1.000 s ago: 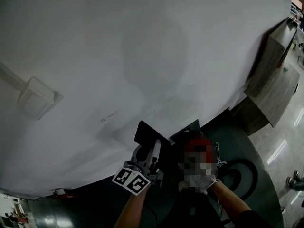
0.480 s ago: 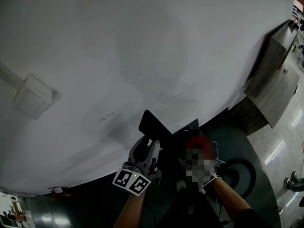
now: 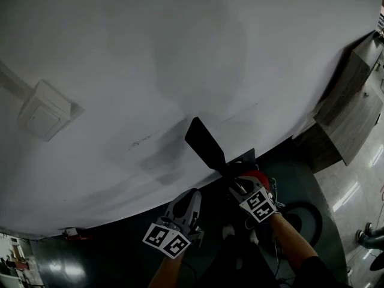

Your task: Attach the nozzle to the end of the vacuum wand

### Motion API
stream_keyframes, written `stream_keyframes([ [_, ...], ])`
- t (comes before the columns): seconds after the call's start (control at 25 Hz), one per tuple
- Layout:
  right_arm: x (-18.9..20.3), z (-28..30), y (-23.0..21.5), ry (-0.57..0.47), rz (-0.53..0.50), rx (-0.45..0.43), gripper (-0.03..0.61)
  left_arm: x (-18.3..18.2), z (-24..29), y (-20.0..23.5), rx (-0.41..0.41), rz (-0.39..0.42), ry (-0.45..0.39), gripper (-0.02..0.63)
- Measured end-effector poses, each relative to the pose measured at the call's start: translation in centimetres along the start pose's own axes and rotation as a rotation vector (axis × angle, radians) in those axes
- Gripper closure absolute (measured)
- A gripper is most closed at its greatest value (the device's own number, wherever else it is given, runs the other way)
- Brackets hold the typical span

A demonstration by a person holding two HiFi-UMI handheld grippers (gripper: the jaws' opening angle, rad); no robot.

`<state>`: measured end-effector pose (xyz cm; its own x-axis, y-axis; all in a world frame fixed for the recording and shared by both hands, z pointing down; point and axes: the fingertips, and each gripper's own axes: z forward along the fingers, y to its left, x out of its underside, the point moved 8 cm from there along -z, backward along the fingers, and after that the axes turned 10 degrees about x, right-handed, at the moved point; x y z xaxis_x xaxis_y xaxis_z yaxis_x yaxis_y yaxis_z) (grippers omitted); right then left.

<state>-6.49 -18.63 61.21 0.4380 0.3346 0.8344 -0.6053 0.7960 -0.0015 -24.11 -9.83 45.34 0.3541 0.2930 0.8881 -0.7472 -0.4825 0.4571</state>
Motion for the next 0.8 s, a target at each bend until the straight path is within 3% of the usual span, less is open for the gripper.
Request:
stream_keyframes([
  [0.8,-0.6,0.5,1.1,-0.042,0.018,0.006,0.426,1.4,-2.7,0.2,-0.039,-0.023,0.001,0.609],
])
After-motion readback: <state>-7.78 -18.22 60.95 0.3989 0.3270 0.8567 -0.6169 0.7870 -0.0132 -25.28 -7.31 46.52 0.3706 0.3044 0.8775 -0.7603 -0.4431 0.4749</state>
